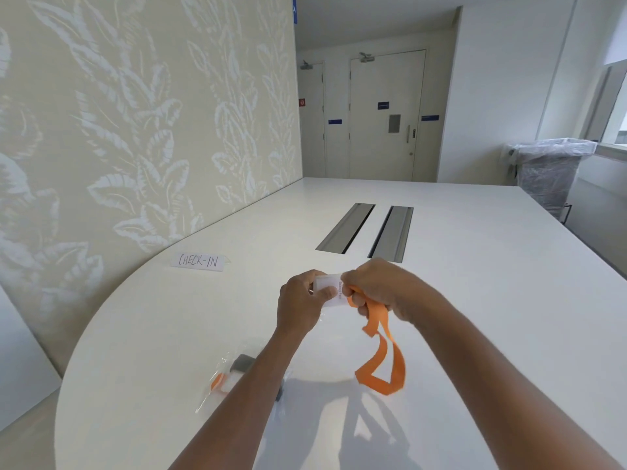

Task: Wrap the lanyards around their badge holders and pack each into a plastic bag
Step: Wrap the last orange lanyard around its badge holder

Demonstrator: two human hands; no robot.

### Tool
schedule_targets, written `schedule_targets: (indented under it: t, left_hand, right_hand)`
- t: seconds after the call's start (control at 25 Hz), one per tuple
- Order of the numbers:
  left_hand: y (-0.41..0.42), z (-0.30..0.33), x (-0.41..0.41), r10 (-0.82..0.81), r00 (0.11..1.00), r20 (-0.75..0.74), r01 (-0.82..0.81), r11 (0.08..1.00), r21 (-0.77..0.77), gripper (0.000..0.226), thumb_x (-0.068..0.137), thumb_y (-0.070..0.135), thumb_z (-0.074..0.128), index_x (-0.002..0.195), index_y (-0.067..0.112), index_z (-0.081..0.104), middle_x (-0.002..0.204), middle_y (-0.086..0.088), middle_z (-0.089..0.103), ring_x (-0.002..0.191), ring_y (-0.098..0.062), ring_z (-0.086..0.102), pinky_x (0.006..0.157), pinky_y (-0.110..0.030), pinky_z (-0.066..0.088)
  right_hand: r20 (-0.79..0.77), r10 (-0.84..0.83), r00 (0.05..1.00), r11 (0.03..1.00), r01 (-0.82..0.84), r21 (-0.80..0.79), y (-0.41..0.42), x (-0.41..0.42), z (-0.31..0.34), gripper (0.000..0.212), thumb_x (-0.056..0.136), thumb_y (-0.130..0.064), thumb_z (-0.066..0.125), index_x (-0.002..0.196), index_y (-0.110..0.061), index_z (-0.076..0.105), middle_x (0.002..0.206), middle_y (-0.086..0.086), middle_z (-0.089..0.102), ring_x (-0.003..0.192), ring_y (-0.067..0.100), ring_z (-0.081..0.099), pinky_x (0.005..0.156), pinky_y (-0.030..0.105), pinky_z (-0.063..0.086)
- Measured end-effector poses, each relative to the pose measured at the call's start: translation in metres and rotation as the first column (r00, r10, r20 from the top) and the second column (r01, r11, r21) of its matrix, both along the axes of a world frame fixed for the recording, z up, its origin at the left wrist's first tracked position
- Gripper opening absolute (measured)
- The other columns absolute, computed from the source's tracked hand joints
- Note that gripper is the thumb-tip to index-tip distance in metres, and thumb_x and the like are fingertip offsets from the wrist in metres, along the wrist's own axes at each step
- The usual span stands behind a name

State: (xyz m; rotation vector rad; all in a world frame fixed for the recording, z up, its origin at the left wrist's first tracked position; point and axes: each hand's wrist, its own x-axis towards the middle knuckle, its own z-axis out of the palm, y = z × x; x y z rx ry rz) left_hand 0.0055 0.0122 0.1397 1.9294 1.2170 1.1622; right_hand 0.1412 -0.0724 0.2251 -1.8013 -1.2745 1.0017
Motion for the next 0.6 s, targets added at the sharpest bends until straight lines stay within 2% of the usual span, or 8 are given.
schedule_targets:
  t: [0.12,0.2,0.32,0.4,0.48,0.6]
  left_hand:
    - [-0.011,-0.008,0.009,-0.084,0.995,-0.045,0.085,0.996,0.013,0.012,0.084,0.024,0.078,0.095,0.02,0.074,0.078,0.005,0.07,0.072,-0.015,0.06,0.064,-0.022,0.045]
    - [-0.017,-0.012,0.013,-0.148,0.987,-0.062,0.148,0.989,-0.006,0.01,0.083,0.022,0.079,0.091,0.023,0.072,0.081,0.005,0.071,0.072,-0.011,0.061,0.067,-0.022,0.048]
    - [-0.023,-0.017,0.013,-0.237,0.969,-0.072,0.233,0.97,-0.062,0.015,0.083,0.023,0.081,0.09,0.03,0.07,0.081,0.008,0.071,0.071,-0.005,0.061,0.074,-0.026,0.051]
    - [-0.026,-0.021,0.012,-0.309,0.949,-0.058,0.302,0.948,-0.102,0.013,0.083,0.02,0.081,0.093,0.023,0.073,0.084,0.005,0.073,0.074,-0.01,0.062,0.076,-0.029,0.052]
    - [-0.03,-0.023,0.012,-0.375,0.927,-0.021,0.37,0.921,-0.118,0.015,0.084,0.018,0.08,0.098,0.015,0.075,0.09,-0.002,0.075,0.077,-0.012,0.063,0.076,-0.03,0.052]
    - [-0.036,-0.02,0.01,-0.432,0.897,0.095,0.441,0.891,-0.106,0.016,0.084,0.016,0.079,0.098,0.011,0.075,0.091,-0.009,0.075,0.077,-0.012,0.062,0.074,-0.026,0.049]
  right_hand:
    - [0.168,0.033,0.985,0.999,-0.029,-0.027,0.01,0.012,0.011,0.03,0.092,-0.02,0.056,0.064,-0.012,0.062,0.043,-0.003,0.05,0.035,0.011,0.04,0.041,0.018,0.032]
    - [0.274,0.093,0.957,0.994,-0.074,-0.078,0.016,0.022,0.016,0.031,0.09,-0.026,0.063,0.061,-0.014,0.06,0.047,-0.003,0.048,0.039,0.011,0.035,0.047,0.022,0.03]
    - [0.368,0.19,0.91,0.975,-0.13,-0.182,0.023,0.037,0.02,0.032,0.082,-0.034,0.077,0.075,-0.005,0.064,0.068,0.006,0.054,0.06,0.017,0.043,0.059,0.028,0.037]
    - [0.454,0.224,0.863,0.968,-0.143,-0.206,0.027,0.043,0.021,0.043,0.081,-0.035,0.08,0.094,0.004,0.068,0.08,0.011,0.057,0.071,0.022,0.045,0.063,0.03,0.039]
    - [0.524,0.232,0.82,0.971,-0.158,-0.182,0.031,0.048,0.022,0.044,0.083,-0.037,0.079,0.102,0.002,0.069,0.081,0.01,0.058,0.069,0.022,0.046,0.057,0.028,0.038]
    - [0.575,0.212,0.79,0.977,-0.163,-0.136,0.035,0.06,0.02,0.035,0.087,-0.041,0.075,0.098,-0.007,0.074,0.076,0.002,0.061,0.065,0.016,0.049,0.059,0.025,0.04]
